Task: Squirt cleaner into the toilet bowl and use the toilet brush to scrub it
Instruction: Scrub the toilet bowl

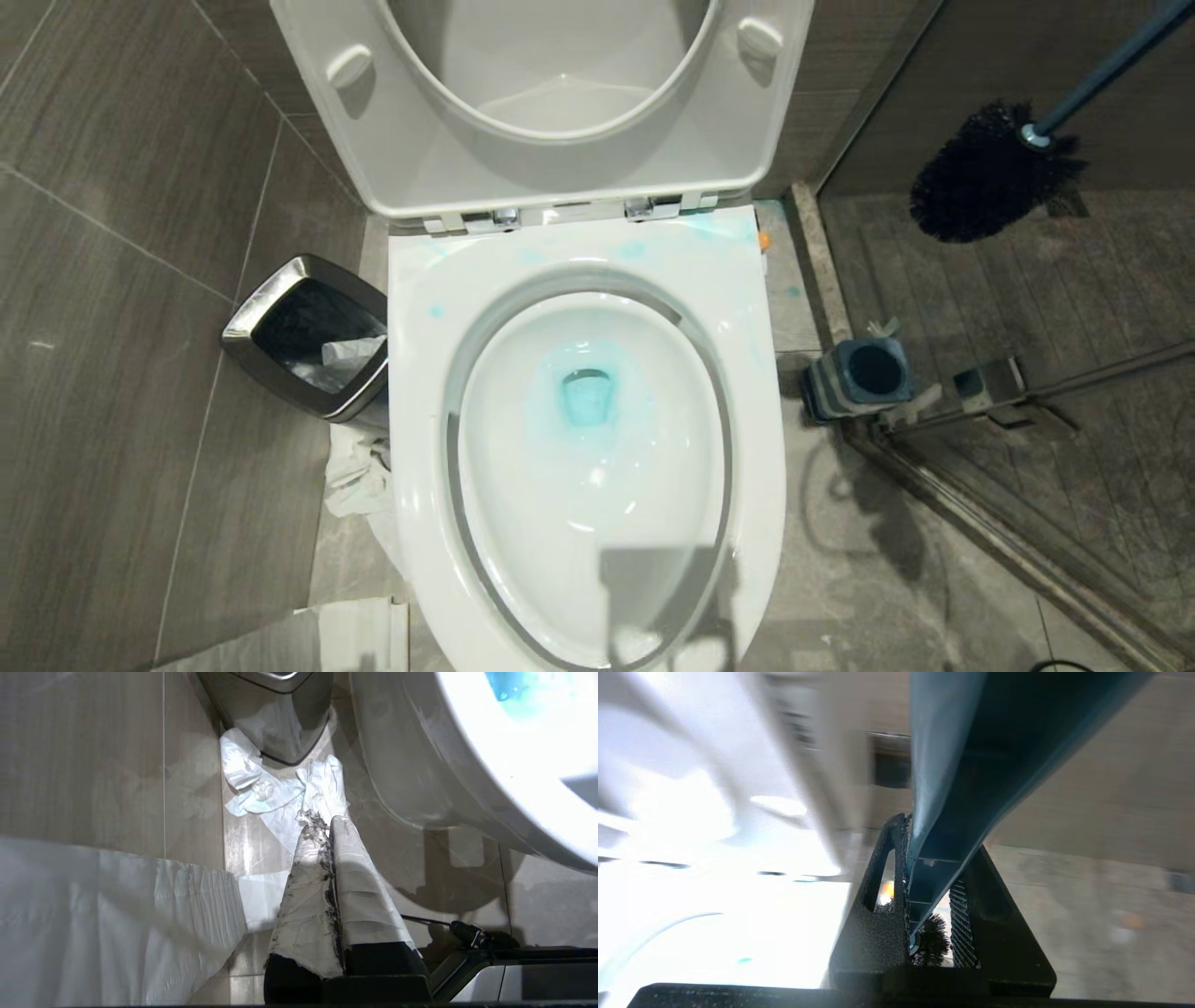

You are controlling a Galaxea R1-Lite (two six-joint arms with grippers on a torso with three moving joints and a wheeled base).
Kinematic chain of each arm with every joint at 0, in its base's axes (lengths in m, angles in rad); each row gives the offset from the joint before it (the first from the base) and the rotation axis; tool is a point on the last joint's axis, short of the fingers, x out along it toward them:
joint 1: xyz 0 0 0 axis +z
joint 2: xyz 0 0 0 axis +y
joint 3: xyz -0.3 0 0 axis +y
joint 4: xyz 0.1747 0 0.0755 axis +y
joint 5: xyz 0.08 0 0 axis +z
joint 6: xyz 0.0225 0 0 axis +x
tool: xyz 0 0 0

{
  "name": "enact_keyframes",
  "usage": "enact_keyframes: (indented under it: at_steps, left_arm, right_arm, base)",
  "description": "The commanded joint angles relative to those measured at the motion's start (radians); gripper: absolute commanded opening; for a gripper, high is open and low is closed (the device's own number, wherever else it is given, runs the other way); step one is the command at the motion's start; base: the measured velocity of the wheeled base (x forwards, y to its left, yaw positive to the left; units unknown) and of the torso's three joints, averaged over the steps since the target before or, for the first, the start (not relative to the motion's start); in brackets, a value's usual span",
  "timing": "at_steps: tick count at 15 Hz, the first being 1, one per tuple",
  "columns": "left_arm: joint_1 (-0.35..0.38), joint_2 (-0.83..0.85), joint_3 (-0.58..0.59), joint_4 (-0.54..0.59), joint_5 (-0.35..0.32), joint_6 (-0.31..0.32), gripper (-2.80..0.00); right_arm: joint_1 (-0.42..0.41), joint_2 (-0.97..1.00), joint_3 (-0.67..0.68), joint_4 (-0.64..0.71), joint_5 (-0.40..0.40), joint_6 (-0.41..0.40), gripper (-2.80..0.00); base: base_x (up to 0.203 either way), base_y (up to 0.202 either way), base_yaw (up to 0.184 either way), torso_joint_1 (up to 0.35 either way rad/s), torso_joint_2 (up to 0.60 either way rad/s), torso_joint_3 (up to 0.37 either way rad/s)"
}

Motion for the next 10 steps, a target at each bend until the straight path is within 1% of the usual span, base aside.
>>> enact_keyframes:
  at_steps: [1, 5, 8, 10]
  left_arm:
    - [0.001, 0.002, 0.000, 0.000, 0.000, 0.000, -2.80]
    - [0.001, 0.002, 0.000, 0.000, 0.000, 0.000, -2.80]
    - [0.001, 0.002, 0.000, 0.000, 0.000, 0.000, -2.80]
    - [0.001, 0.002, 0.000, 0.000, 0.000, 0.000, -2.80]
  right_arm:
    - [0.134, 0.055, -0.012, -0.003, -0.070, -0.003, -2.80]
    - [0.309, 0.120, -0.015, -0.009, -0.179, -0.010, -2.80]
    - [0.401, 0.170, -0.014, -0.011, -0.209, -0.010, -2.80]
    - [0.437, 0.211, -0.010, -0.020, -0.224, -0.005, -2.80]
  base:
    - [0.000, 0.000, 0.000, -0.001, 0.00, 0.199]
    - [0.000, 0.000, 0.000, 0.002, 0.00, 0.204]
    - [0.000, 0.000, 0.000, 0.000, 0.00, 0.207]
    - [0.000, 0.000, 0.000, 0.002, 0.00, 0.202]
